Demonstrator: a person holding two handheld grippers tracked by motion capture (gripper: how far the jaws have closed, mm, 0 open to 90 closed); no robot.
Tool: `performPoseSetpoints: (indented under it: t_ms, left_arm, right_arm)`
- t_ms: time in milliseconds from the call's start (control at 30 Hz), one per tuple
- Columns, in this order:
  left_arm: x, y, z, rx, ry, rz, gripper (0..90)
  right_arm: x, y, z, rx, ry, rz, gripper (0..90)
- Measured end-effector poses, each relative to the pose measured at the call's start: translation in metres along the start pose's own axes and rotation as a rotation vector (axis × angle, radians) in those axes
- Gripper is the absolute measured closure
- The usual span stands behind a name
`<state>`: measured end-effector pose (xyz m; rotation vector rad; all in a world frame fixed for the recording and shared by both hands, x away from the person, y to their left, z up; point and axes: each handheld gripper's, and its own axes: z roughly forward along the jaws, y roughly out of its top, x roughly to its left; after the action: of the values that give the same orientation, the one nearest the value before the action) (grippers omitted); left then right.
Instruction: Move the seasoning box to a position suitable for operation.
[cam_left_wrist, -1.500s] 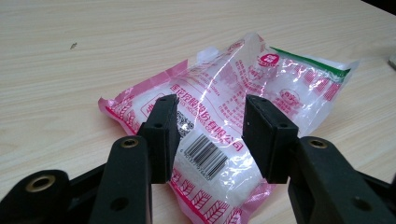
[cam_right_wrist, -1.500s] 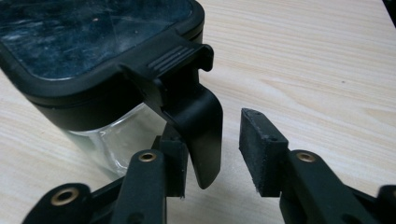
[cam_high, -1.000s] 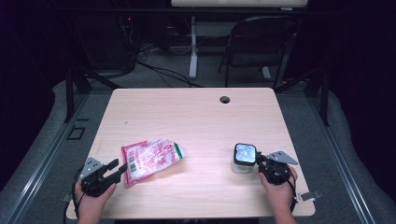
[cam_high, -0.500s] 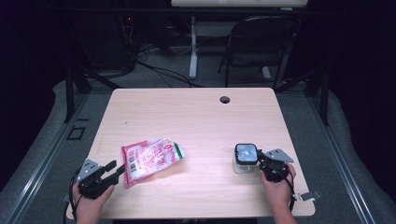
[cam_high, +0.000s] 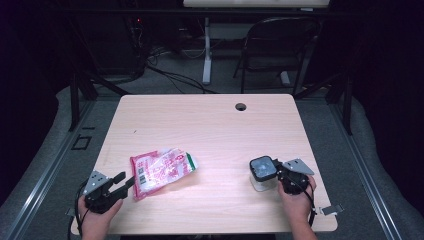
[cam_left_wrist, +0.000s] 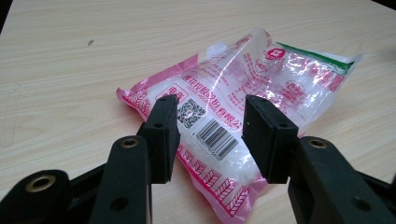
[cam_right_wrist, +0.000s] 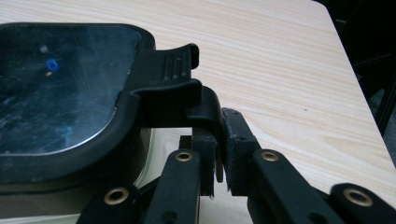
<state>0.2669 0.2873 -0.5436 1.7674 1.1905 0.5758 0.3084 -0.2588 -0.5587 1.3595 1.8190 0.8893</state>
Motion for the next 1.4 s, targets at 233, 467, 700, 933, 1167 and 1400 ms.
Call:
performPoseSetpoints:
  t_ms: [233,467,700,933,1167,1400]
  left_arm:
    - [-0.001,0.000,0.001,0.001,-0.003,0.004,55.8]
    - [-0.005,0.000,0.002,0.006,-0.009,0.018,55.8]
    - [-0.010,-0.001,0.002,0.007,-0.014,0.033,56.1]
    - [-0.013,-0.002,0.000,0.010,-0.015,0.043,56.2]
    - [-0.015,-0.005,-0.005,0.006,-0.012,0.042,56.7]
    - [-0.016,-0.006,-0.006,0.010,-0.013,0.042,56.7]
  right_arm:
    - [0.014,0.005,-0.004,-0.013,0.045,-0.056,84.5]
    - [0.042,0.010,-0.009,-0.038,0.181,-0.072,84.4]
    - [0.073,0.015,-0.009,-0.052,0.283,-0.138,84.4]
    - [0.082,0.017,-0.004,-0.046,0.353,-0.147,84.0]
    - [0.096,0.019,0.003,-0.042,0.433,-0.174,83.8]
    - [0.105,0.019,0.005,-0.044,0.467,-0.218,83.1]
